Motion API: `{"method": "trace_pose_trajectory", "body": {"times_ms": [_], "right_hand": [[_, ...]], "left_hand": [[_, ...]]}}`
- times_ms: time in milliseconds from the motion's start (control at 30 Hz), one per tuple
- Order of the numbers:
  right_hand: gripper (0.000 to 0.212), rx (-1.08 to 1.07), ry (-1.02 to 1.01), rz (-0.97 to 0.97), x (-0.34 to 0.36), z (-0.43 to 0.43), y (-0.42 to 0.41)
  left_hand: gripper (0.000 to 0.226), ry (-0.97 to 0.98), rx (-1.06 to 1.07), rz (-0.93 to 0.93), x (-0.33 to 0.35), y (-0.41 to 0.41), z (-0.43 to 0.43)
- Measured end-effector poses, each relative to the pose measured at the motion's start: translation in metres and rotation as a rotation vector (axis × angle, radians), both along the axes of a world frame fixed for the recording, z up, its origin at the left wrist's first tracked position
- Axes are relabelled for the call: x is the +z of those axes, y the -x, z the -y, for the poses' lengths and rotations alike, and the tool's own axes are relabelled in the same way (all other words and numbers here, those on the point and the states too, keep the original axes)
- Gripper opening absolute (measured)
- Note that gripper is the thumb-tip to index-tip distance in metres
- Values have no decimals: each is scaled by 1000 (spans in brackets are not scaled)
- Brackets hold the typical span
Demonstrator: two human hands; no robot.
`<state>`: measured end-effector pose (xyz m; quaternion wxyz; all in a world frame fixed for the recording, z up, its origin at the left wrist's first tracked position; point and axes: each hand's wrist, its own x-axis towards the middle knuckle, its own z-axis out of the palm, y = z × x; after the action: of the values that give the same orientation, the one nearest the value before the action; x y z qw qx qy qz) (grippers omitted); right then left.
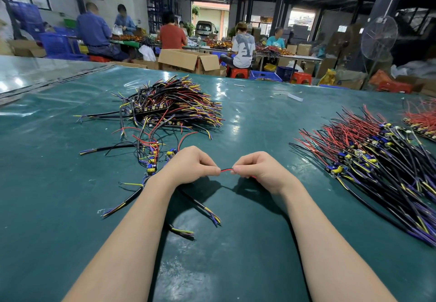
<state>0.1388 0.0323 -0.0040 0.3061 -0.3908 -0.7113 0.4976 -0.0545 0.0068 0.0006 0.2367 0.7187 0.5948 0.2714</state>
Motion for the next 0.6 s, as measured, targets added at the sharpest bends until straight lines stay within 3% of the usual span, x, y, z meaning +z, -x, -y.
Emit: {"method": "trace_pose_trajectory", "body": {"times_ms": [200,333,600], "right_hand": [[20,19,27,-7,2,-1,-3],[56,-76,2,-61,-1,-6,-6],[37,68,157,-272,2,-7,-16]], "left_hand": [[28,43,23,-38,-1,-1,-2],[35,28,58,-72,-3,-4,-4],[32,-8,104,-97,-4,-6,-3]]}}
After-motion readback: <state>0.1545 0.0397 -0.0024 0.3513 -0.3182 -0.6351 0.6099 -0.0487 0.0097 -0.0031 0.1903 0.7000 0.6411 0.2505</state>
